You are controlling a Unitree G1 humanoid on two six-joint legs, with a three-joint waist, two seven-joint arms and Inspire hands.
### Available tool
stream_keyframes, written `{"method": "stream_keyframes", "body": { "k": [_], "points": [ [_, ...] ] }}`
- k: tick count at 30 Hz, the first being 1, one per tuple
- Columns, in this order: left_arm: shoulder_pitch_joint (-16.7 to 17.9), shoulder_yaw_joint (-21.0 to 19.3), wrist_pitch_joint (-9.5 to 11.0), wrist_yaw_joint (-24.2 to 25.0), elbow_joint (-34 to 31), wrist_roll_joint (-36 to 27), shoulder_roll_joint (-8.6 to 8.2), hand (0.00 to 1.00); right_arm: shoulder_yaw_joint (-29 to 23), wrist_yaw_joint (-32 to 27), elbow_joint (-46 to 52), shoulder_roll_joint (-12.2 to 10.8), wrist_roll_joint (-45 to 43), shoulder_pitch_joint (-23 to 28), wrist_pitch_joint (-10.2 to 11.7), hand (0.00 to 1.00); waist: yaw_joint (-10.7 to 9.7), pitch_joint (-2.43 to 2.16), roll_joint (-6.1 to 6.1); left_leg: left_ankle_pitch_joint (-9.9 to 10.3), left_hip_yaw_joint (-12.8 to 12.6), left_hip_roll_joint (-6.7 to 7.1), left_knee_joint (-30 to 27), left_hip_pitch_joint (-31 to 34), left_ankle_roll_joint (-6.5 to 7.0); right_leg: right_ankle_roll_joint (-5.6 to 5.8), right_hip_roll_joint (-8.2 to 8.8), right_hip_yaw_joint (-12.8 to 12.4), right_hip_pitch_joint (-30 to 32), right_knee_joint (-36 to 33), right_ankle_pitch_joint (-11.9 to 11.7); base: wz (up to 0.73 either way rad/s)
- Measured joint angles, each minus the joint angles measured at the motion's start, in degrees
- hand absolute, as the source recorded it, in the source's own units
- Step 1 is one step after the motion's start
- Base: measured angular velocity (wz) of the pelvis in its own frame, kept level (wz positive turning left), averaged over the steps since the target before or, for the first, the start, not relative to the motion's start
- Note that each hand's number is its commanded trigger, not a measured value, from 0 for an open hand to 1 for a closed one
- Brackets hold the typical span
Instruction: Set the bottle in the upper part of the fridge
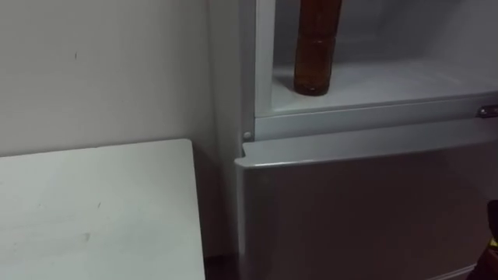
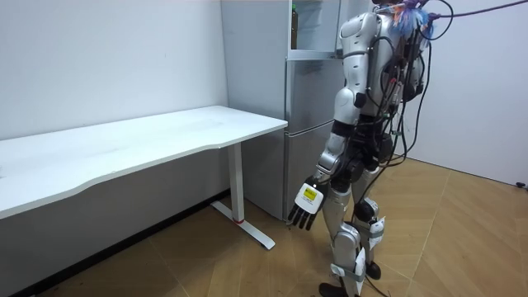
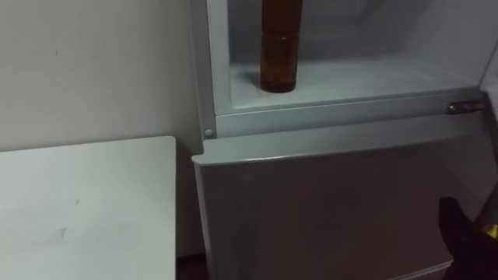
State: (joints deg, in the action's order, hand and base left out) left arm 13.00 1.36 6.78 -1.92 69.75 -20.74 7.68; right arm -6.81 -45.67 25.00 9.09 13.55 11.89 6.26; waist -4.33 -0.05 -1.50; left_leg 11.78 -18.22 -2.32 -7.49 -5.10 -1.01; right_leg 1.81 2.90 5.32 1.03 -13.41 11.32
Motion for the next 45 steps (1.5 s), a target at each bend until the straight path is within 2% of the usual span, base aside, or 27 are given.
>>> {"method": "stream_keyframes", "body": {
  "k": [6,11,13,17,18,21,29,36,45],
  "points": [
    [-0.2,0.6,0.5,-0.1,-0.3,0.0,0.2,0.0,1.7,4.1,0.2,0.1,-6.9,-1.3,-0.1,0.0,0.7,0.11,-0.24,0.0,0.4,-0.01,0.0,0.4,-0.01,0.05,-0.11,0.0,-0.4,0.9,-0.1,0.02],
    [-1.2,1.8,0.8,-0.1,0.0,0.0,0.78,0.0,3.2,6.6,0.2,-0.1,-7.3,-1.7,-0.1,0.0,1.8,0.36,-0.68,0.0,1.0,-0.01,0.0,0.4,-0.01,0.0,-0.11,0.1,-0.4,0.9,-0.1,0.01],
    [-1.3,1.8,0.9,0.0,-0.1,0.0,0.86,0.0,3.3,8.7,0.2,-0.1,-7.4,-1.9,-0.2,0.0,1.9,0.19,-0.31,0.0,1.2,-0.04,0.0,0.4,-0.01,-0.05,-0.11,0.4,-0.4,0.9,-0.1,0.07],
    [-1.6,1.7,1.0,0.3,0.0,-0.2,0.88,0.0,3.7,11.9,0.2,-0.1,-10.5,-2.6,-2.4,0.0,3.2,0.49,-0.42,0.0,1.8,-0.15,0.0,0.3,-0.01,-0.13,-0.08,1.6,-0.7,0.9,-0.2,0.07],
    [-1.7,1.9,0.8,0.4,0.0,-0.9,0.85,0.0,4.3,12.6,0.2,-0.1,-11.7,-3.0,-2.9,0.0,3.2,0.66,-0.29,0.0,2.0,-0.15,0.0,0.3,-0.01,-0.13,0.02,2.5,-0.9,1.0,-0.2,0.14],
    [-1.6,1.8,0.5,0.7,0.0,-2.0,0.84,0.0,4.9,13.4,0.2,-0.2,-13.8,-3.4,-3.6,0.0,3.0,0.77,-0.23,0.0,2.7,-0.14,0.0,0.4,-0.01,-0.13,0.09,3.3,-1.2,1.2,-0.2,0.09],
    [-1.8,1.9,-0.7,1.4,-0.7,-2.1,1.06,0.0,5.6,15.7,0.2,-0.2,-14.4,-4.1,-5.2,0.0,3.0,0.56,0.06,0.0,2.6,-0.22,-0.1,0.8,-0.01,-0.27,0.08,3.7,-1.0,1.1,-0.3,0.0],
    [-1.7,2.0,-2.5,1.6,-1.3,-2.1,0.99,0.0,6.1,18.7,0.2,-0.2,-16.6,-4.5,-7.2,0.0,3.1,-0.05,0.62,-0.1,2.6,-0.33,-0.4,0.8,-0.08,-0.44,0.07,3.7,-0.9,0.8,-0.5,0.0],
    [-1.7,2.0,-2.8,1.5,-1.3,-2.0,1.08,0.0,6.9,20.2,0.2,-0.2,-18.3,-4.6,-8.3,0.0,3.0,-0.05,0.57,-0.1,3.2,-0.48,-1.3,1.4,-0.1,-0.58,0.09,4.2,-1.0,0.8,-0.7,0.02]
  ]
}}
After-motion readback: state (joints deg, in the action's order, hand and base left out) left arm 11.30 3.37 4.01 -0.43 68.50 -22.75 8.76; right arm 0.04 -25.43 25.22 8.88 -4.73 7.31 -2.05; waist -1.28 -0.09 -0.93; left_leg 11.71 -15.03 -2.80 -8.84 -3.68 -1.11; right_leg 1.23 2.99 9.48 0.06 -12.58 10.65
